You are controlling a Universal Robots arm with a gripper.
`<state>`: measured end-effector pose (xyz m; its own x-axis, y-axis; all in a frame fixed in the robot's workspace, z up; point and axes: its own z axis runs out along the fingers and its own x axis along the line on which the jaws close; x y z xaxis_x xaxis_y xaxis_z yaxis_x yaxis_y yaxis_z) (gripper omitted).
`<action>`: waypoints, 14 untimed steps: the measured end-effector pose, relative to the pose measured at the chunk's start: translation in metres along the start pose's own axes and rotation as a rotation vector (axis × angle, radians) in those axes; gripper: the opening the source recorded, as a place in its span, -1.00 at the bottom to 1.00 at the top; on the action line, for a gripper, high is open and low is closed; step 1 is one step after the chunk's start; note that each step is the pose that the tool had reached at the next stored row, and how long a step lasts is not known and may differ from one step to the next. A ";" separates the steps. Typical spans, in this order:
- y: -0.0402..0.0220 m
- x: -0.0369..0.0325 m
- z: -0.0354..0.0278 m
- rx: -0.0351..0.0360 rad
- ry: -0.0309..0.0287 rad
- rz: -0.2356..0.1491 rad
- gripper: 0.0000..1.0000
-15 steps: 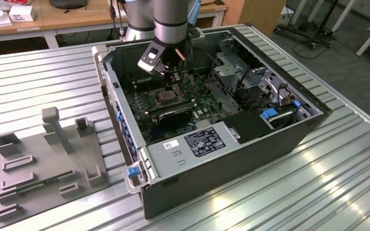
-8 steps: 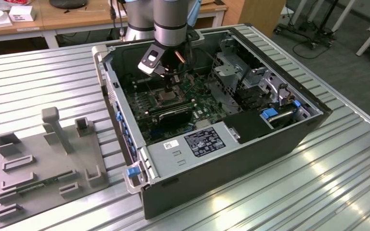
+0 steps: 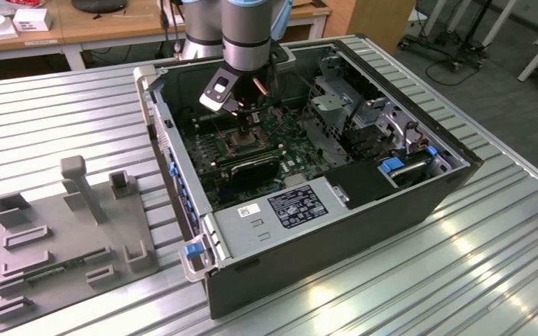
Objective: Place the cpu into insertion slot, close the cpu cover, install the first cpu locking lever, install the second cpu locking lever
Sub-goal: 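Place the cpu into insertion slot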
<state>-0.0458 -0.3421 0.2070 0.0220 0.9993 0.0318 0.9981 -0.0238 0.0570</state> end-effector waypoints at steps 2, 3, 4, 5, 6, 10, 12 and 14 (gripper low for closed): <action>-0.0001 0.0000 0.0008 0.0000 0.0000 0.000 -0.79; -0.0001 -0.0001 0.0008 0.0001 -0.0001 0.000 -0.79; -0.0001 -0.0001 0.0008 0.0001 -0.0001 0.000 -0.79; -0.0004 0.0000 0.0009 0.0000 0.0001 0.000 -0.79; -0.0007 0.0001 0.0011 -0.0001 0.0006 0.000 -0.79; -0.0012 0.0005 0.0025 -0.0001 0.0033 0.000 -0.79; -0.0013 0.0005 0.0043 -0.0001 0.0044 0.000 -0.79; -0.0014 0.0004 0.0054 0.0000 0.0045 0.000 -0.79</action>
<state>-0.0469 -0.3415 0.2016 0.0222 0.9991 0.0363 0.9981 -0.0242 0.0570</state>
